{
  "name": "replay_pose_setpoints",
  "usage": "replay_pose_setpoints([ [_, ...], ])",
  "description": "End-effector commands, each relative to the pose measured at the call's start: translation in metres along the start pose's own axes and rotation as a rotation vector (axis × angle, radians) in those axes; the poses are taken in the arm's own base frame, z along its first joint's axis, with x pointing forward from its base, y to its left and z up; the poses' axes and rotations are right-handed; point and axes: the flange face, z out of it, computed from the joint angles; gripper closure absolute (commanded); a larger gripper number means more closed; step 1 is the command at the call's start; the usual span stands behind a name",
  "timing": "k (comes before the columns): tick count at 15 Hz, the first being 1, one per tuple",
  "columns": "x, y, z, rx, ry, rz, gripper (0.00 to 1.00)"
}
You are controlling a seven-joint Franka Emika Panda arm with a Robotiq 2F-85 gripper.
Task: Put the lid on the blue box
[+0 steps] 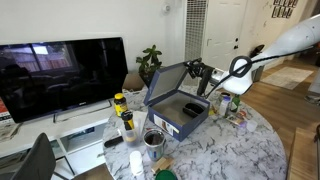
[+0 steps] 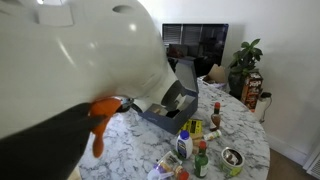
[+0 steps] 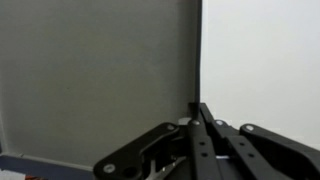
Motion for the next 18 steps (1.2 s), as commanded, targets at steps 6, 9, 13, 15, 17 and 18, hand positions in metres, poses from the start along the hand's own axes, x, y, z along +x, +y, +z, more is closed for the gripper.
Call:
replay_pose_setpoints([
  [6,0.027,0.001,-0.054,-0.224,-0.060,-0.046,0.99],
  [9,0.029,-0.001,-0.065,-0.264,-0.071,-0.051,0.99],
  [13,0.025,-0.007,-0.075,-0.327,-0.107,-0.074,0.99],
  [15,0.022,-0.012,-0.079,-0.361,-0.121,-0.081,0.99],
  [17,0.019,-0.017,-0.082,-0.397,-0.134,-0.088,0.99],
  [18,0.018,-0.019,-0.086,-0.420,-0.136,-0.092,0.99],
])
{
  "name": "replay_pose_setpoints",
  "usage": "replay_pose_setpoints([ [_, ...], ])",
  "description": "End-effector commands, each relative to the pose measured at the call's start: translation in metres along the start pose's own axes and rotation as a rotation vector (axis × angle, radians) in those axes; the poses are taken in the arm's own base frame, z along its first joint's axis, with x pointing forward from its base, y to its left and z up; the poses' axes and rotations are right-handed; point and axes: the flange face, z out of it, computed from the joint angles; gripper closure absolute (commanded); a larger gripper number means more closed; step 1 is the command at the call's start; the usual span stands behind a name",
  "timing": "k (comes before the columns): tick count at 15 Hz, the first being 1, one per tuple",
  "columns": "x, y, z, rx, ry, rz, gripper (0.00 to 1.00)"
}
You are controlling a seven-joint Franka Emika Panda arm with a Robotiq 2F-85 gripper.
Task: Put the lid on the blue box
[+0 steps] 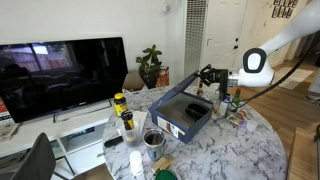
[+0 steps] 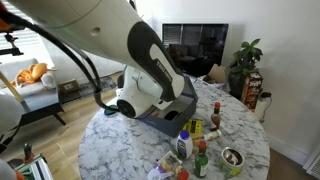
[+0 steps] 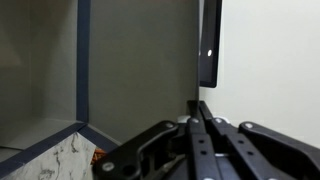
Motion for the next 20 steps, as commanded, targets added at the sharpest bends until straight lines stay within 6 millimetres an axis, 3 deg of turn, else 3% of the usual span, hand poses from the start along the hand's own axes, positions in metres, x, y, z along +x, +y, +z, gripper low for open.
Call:
replay_pose_setpoints([
  [1,-0.001,-0.003,-0.020,-0.100,-0.005,-0.036,0.99],
  [11,-0.003,-0.001,-0.034,-0.242,-0.017,-0.084,0.95],
  [14,0.001,0.001,-0.041,-0.313,-0.009,-0.097,1.00],
  [20,0.002,0.006,-0.052,-0.451,-0.018,-0.120,0.99],
])
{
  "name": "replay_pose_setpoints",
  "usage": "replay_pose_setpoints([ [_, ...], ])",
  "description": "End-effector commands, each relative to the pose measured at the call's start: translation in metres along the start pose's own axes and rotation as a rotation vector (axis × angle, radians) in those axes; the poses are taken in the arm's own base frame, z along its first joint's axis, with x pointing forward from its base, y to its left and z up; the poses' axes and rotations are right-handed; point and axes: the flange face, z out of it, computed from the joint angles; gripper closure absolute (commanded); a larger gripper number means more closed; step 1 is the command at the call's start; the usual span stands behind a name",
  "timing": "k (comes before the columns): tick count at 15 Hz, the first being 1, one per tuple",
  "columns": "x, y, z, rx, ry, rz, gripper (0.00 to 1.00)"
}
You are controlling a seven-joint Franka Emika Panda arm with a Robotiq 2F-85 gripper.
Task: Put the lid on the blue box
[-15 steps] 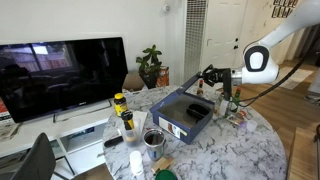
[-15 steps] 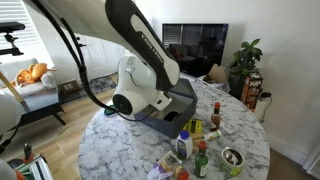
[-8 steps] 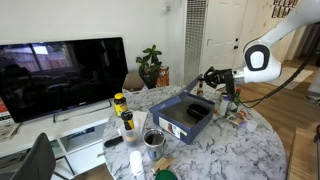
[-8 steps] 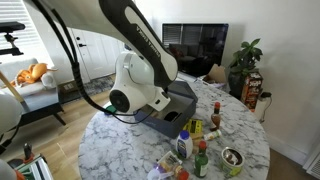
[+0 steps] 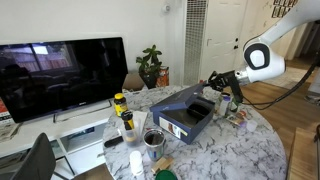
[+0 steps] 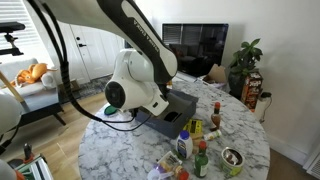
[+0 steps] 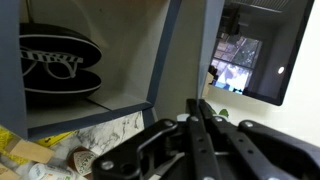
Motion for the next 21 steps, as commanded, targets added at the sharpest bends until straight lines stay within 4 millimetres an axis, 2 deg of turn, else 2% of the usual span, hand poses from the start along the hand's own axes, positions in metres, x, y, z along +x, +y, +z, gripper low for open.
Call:
replay_pose_setpoints([
  [1,-0.001,0.006,-0.010,-0.117,-0.002,-0.014,0.99],
  [6,-0.005,0.010,-0.013,-0.208,-0.025,-0.023,0.99],
  [7,-0.005,0.011,-0.014,-0.226,-0.026,-0.024,0.97],
  [9,-0.004,0.013,-0.016,-0.257,-0.024,-0.027,0.71],
  [10,-0.004,0.013,-0.017,-0.273,-0.025,-0.028,0.68],
  [16,-0.007,0.021,-0.027,-0.392,-0.045,-0.038,0.21],
  [18,-0.008,0.017,-0.028,-0.406,-0.043,-0.044,0.06],
  [19,-0.007,0.013,-0.027,-0.400,-0.040,-0.055,0.01],
  [21,-0.009,-0.003,-0.019,-0.350,-0.047,-0.114,0.00],
])
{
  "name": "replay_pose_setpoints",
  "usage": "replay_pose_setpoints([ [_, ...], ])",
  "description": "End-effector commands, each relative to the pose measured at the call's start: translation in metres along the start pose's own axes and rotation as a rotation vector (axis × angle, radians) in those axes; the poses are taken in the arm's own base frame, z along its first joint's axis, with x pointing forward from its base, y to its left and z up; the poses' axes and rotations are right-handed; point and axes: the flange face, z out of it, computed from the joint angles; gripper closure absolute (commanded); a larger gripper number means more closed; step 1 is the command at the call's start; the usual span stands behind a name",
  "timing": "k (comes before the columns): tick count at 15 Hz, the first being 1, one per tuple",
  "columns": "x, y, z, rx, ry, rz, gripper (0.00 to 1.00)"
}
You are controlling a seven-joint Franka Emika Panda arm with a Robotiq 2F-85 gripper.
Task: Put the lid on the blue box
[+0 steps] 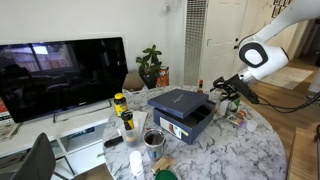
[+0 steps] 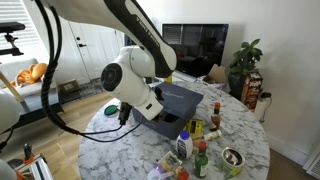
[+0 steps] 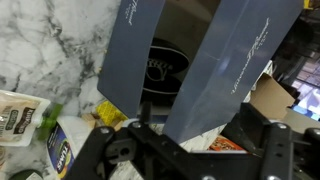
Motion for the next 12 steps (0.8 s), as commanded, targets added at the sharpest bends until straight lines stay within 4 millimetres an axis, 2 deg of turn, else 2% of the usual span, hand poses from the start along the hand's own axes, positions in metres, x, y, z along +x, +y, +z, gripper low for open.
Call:
replay_pose_setpoints([
  [1,-0.003,-0.029,-0.002,0.034,0.014,-0.096,0.00],
  [8,-0.032,-0.118,0.020,0.142,-0.035,-0.409,0.00],
  [10,-0.033,-0.128,0.038,0.127,-0.058,-0.523,0.00],
  [12,-0.034,-0.144,0.045,0.125,-0.053,-0.622,0.00],
])
